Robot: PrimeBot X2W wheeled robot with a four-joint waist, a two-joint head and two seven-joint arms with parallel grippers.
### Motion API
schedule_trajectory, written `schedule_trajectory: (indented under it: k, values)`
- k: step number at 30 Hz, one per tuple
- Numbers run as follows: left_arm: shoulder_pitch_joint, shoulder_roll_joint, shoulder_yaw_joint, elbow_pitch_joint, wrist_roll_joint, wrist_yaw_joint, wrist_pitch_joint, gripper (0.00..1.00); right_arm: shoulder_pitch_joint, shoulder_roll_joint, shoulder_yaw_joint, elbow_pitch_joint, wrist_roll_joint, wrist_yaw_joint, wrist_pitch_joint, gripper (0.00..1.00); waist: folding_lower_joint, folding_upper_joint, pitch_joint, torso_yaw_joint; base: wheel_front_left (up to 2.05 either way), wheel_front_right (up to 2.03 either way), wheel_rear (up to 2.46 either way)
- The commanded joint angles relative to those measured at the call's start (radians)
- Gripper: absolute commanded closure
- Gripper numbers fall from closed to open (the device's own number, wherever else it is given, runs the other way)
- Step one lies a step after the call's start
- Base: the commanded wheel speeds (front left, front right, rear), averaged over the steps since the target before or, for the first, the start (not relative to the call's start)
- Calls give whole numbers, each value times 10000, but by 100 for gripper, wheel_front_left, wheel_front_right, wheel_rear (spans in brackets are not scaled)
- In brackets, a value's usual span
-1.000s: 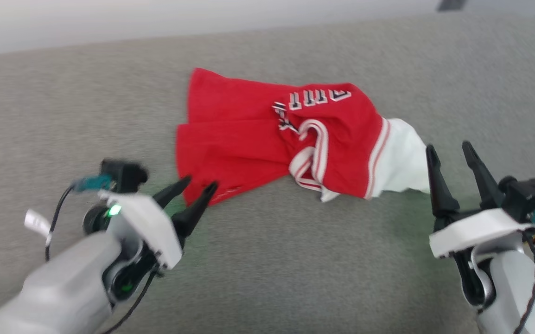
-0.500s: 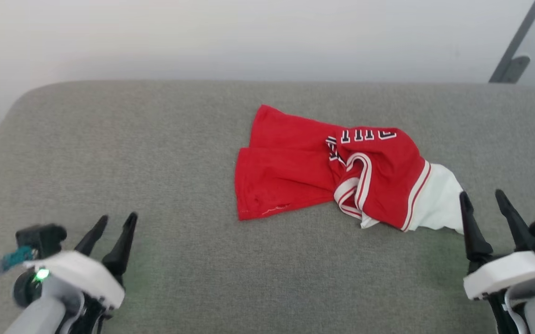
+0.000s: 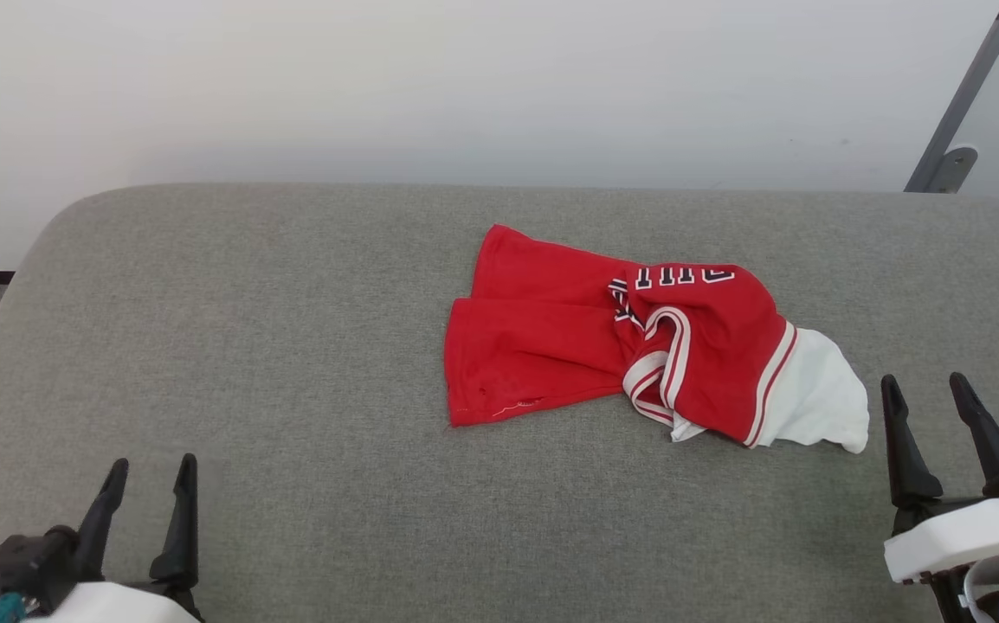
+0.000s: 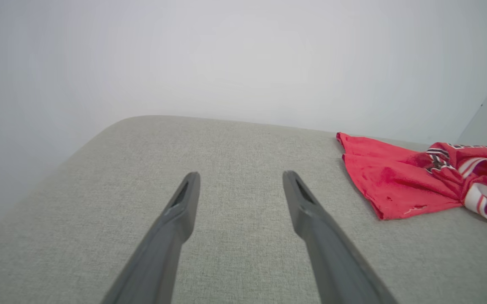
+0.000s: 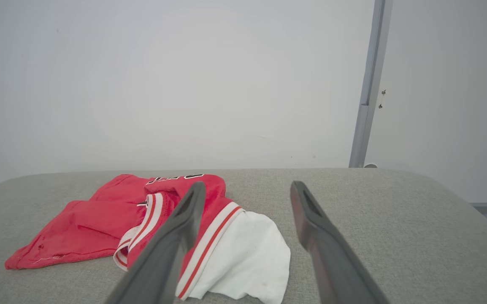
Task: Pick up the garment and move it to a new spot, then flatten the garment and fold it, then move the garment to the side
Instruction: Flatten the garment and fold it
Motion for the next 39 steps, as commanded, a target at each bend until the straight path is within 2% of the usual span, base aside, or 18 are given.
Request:
schedule_trajectory:
  k: [1,6,11,22,25,31,39]
  values:
    - [249,-255,466,-358,573,-134,-50,0,139,49,-29,-176,-33,2,-48,0,0,0,-12,-19,0,0,0]
    - [561,-788,1147,-940,1592,-328,-50,0,232,125,-83,-461,-77,2,-46,0,0,0,-5,-50,0,0,0]
    - [581,-1191,1456,-914,2034,-460,-50,0,292,181,-108,-485,-101,2,-46,0,0,0,52,-82,0,0,0]
    - [437,-1266,1294,-1044,2043,-479,-51,0,-9,115,28,-385,-122,2,-45,0,0,0,384,-202,0,0,0]
    - [321,-1357,1241,-1116,2022,-480,-52,0,-272,-59,209,-258,-124,2,299,0,0,0,606,-191,0,0,0]
    - [-214,-1596,1125,-1197,1932,-479,-53,0,-1383,-1127,910,91,-53,2,2470,0,0,0,1533,-105,0,0,0]
    - [-928,-1923,856,-1103,1841,-472,-51,0,-2945,-2971,2062,435,1301,0,7264,0,0,0,2765,175,0,0,0]
